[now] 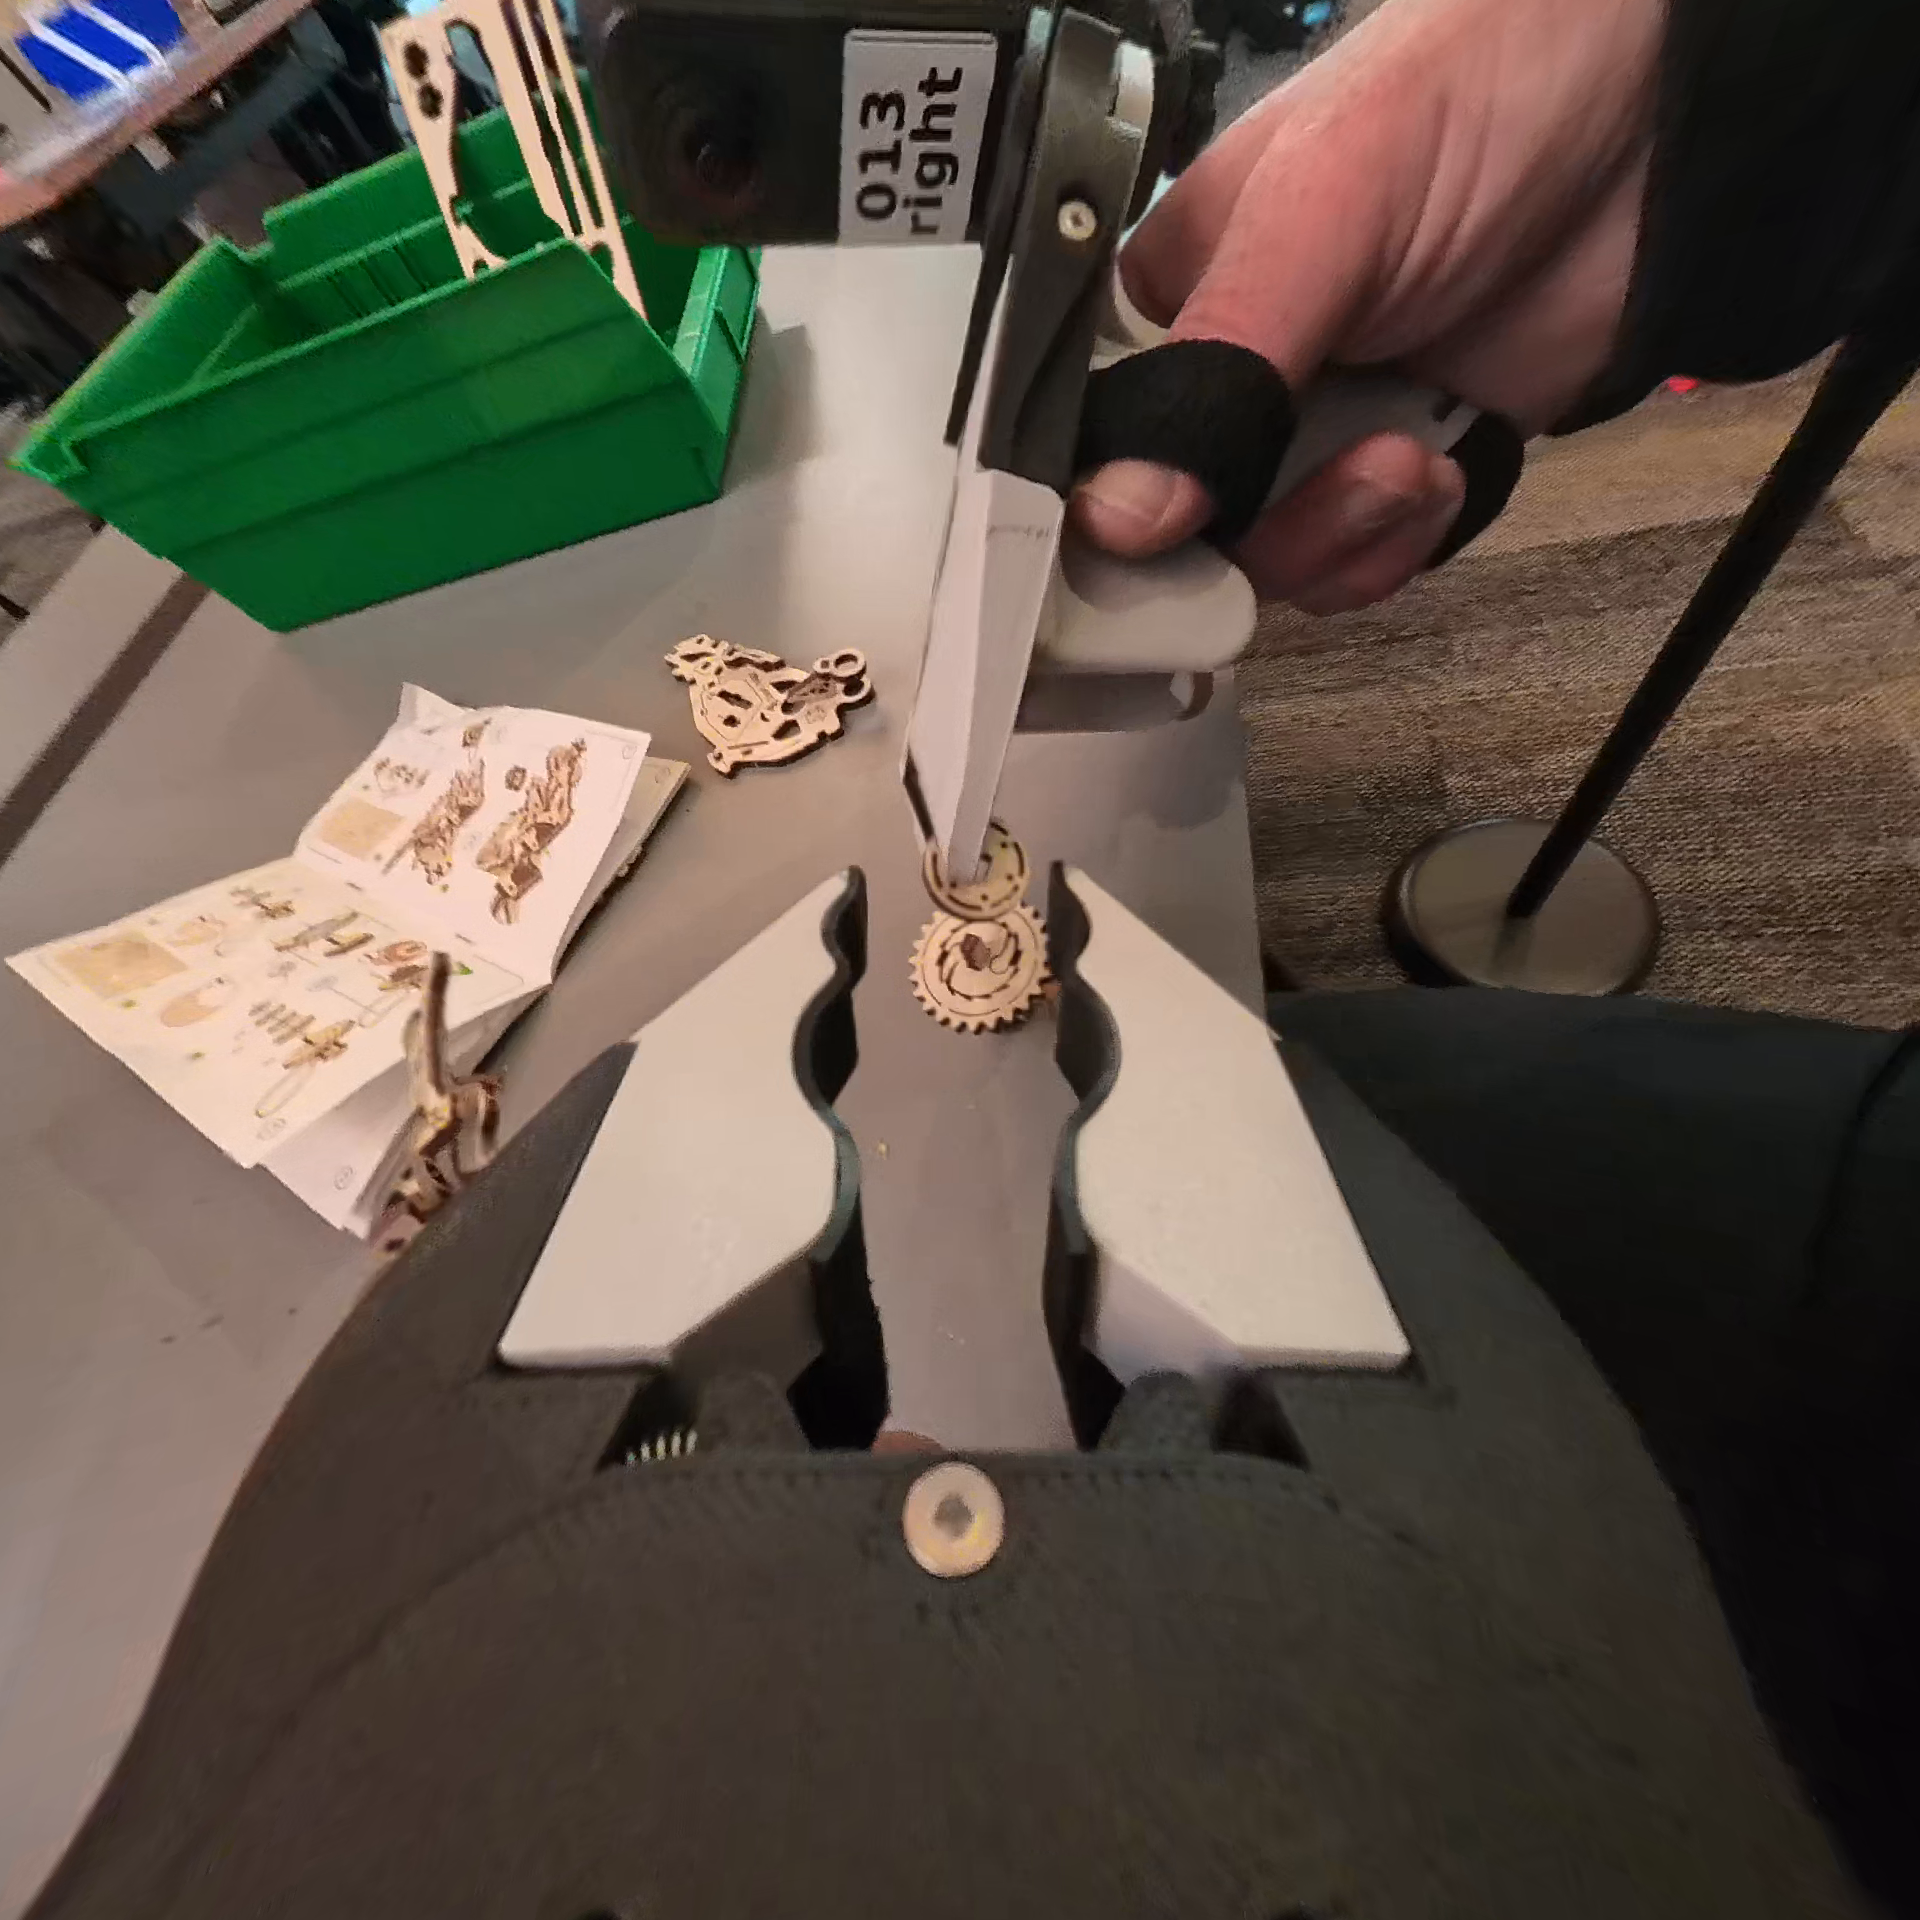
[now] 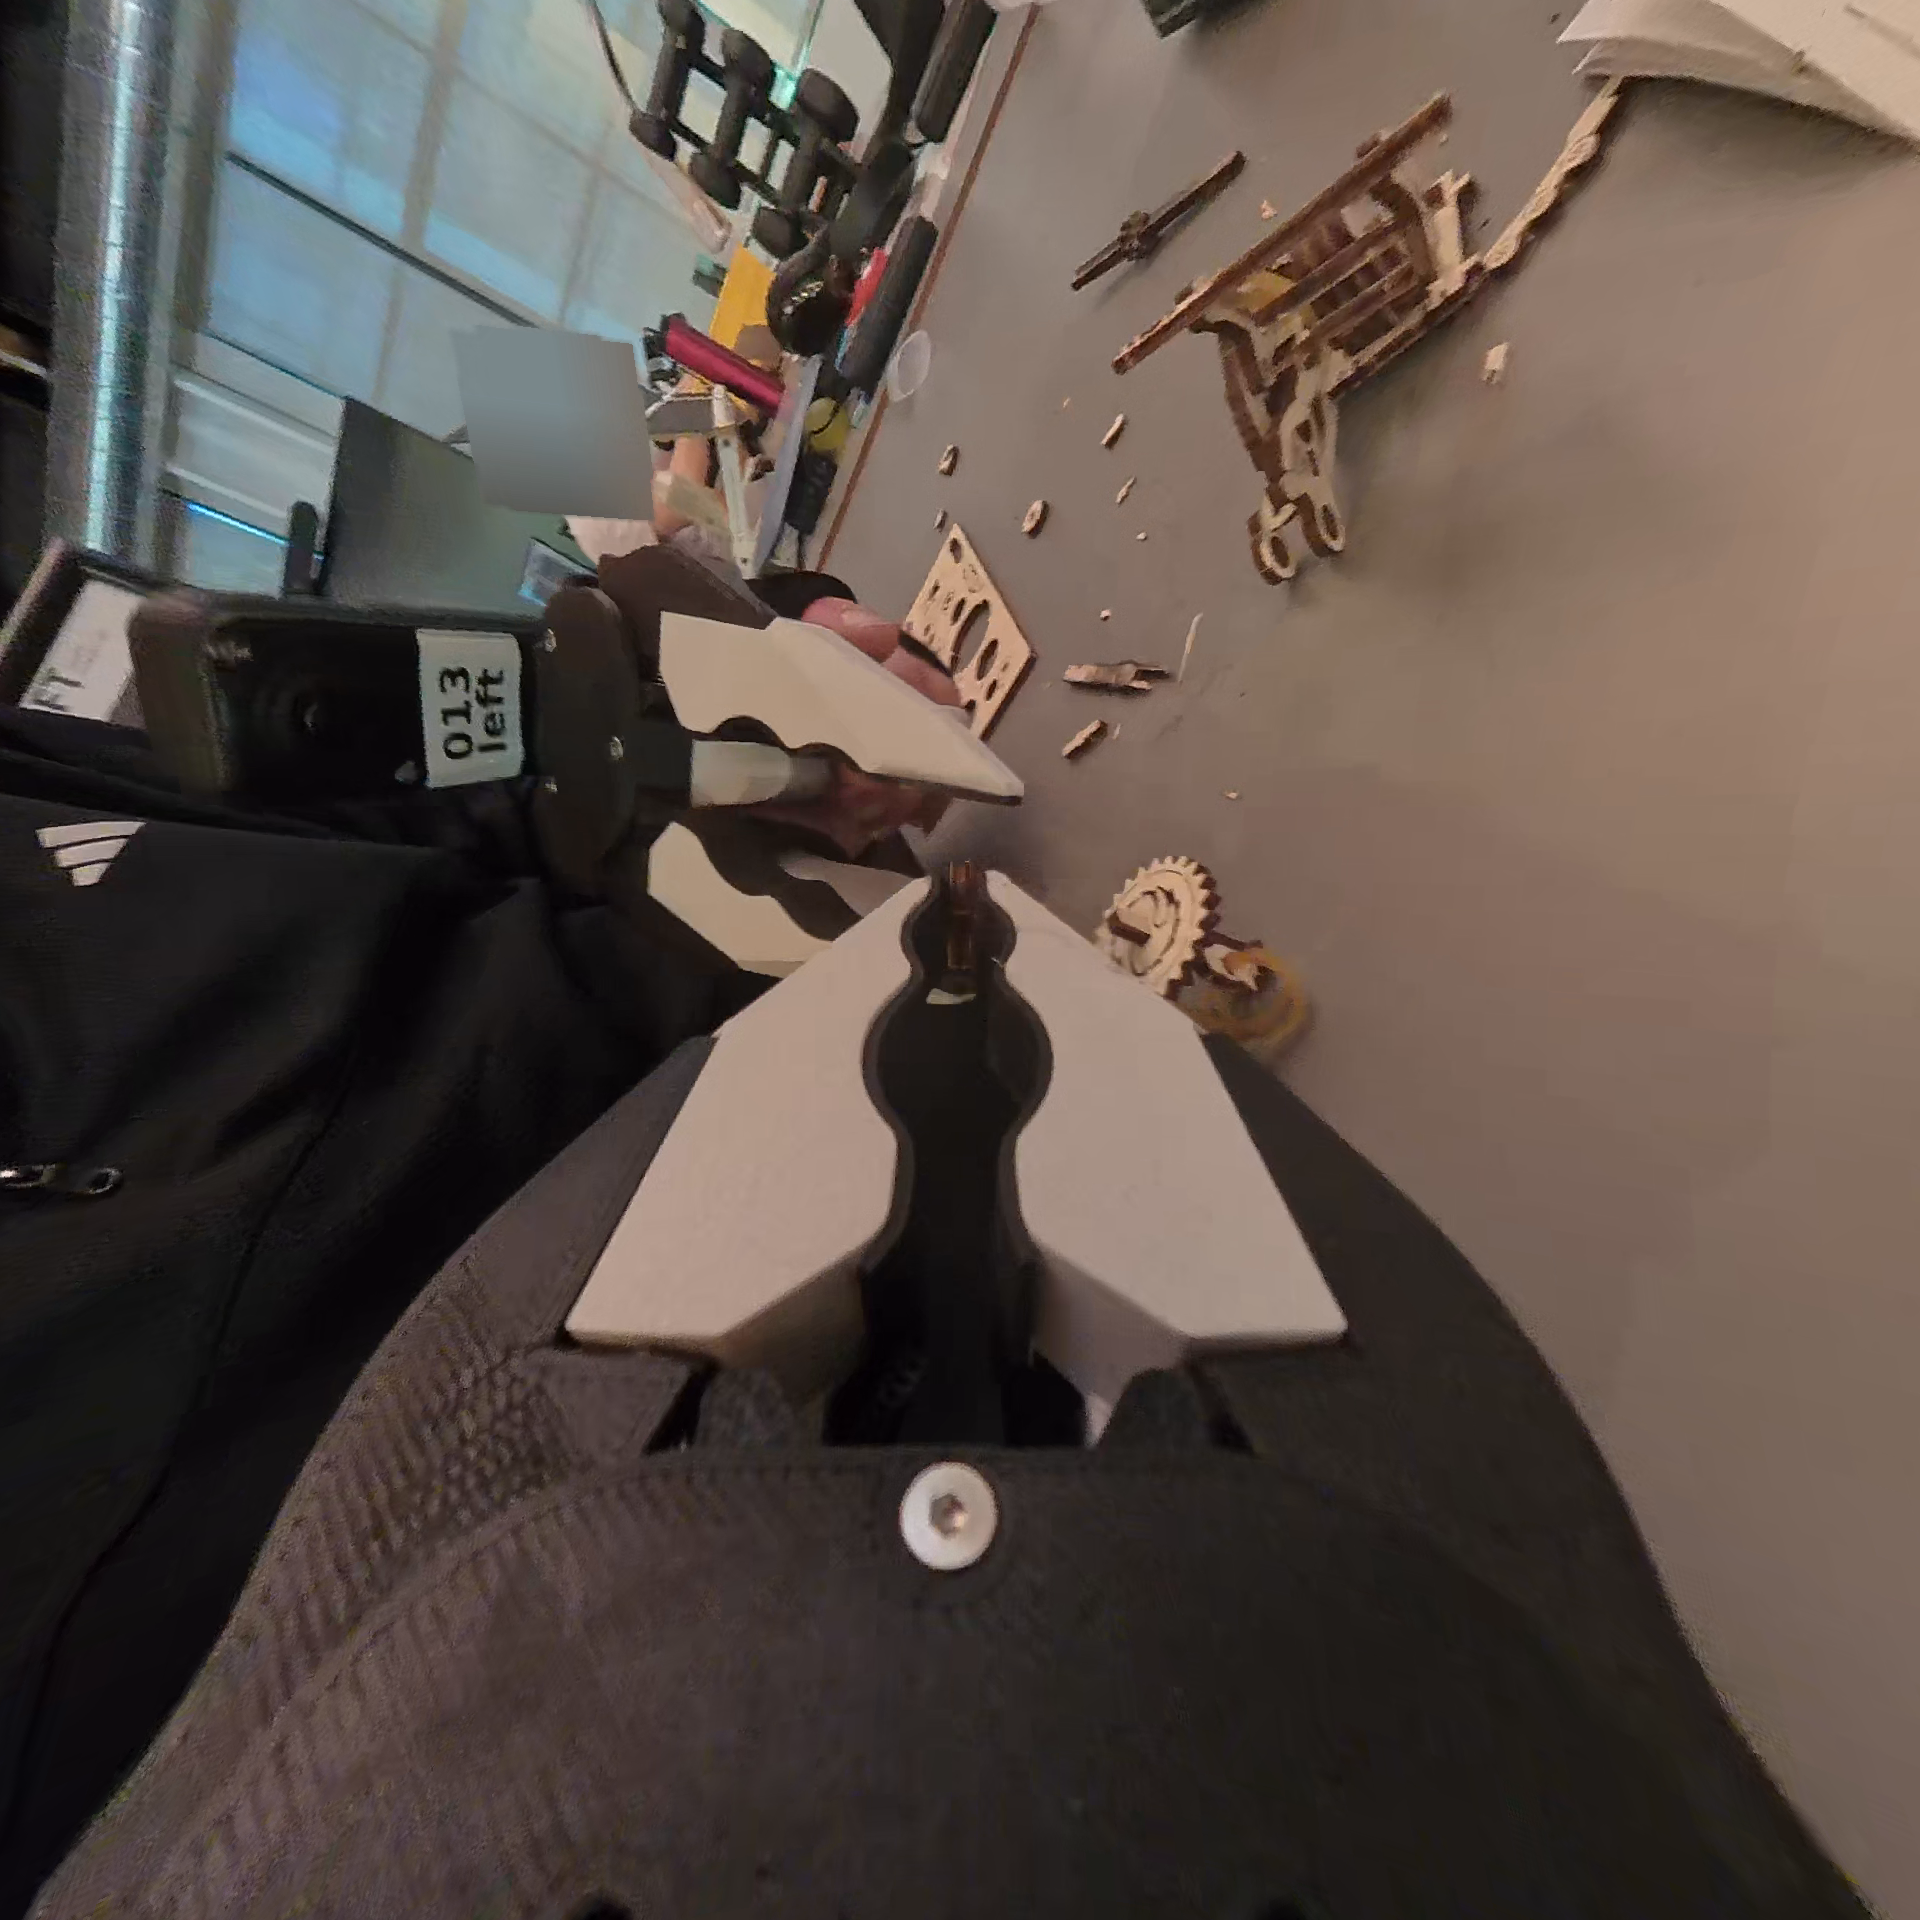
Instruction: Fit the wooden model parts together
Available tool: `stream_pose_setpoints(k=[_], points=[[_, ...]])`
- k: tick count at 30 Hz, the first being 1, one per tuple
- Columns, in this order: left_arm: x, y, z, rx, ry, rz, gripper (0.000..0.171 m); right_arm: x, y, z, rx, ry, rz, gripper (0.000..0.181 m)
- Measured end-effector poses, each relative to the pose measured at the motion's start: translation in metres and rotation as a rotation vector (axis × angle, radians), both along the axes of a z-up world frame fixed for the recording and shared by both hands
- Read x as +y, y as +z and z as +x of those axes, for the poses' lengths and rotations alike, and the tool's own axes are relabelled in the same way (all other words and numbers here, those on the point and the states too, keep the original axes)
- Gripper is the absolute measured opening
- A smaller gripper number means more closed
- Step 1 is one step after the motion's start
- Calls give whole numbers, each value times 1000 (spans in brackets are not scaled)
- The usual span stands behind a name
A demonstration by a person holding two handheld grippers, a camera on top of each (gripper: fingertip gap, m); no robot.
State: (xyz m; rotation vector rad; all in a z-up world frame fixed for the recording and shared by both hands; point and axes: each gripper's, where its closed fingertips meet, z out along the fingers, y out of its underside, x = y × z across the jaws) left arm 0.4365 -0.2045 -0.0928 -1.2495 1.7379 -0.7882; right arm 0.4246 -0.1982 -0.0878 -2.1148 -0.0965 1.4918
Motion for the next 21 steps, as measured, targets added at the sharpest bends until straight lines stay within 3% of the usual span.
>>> stream_pose_setpoints(k=[2, 6, 9, 21], points=[[-5, 1, 2, -4, -39, 27, 19, 0, -1, -2, 3, 6, -8, 0], [-2, -1, 4, -7, -37, 47, 18, 3, -3, 0, -11, -14, 1, 1], [1, -6, 5, 12, -37, 37, 18, 7, -2, 9, -33, -61, 24, 15], [2, -22, 7, 107, -64, -54, 18, 5, -21, 20, -210, -81, 77, 10]])
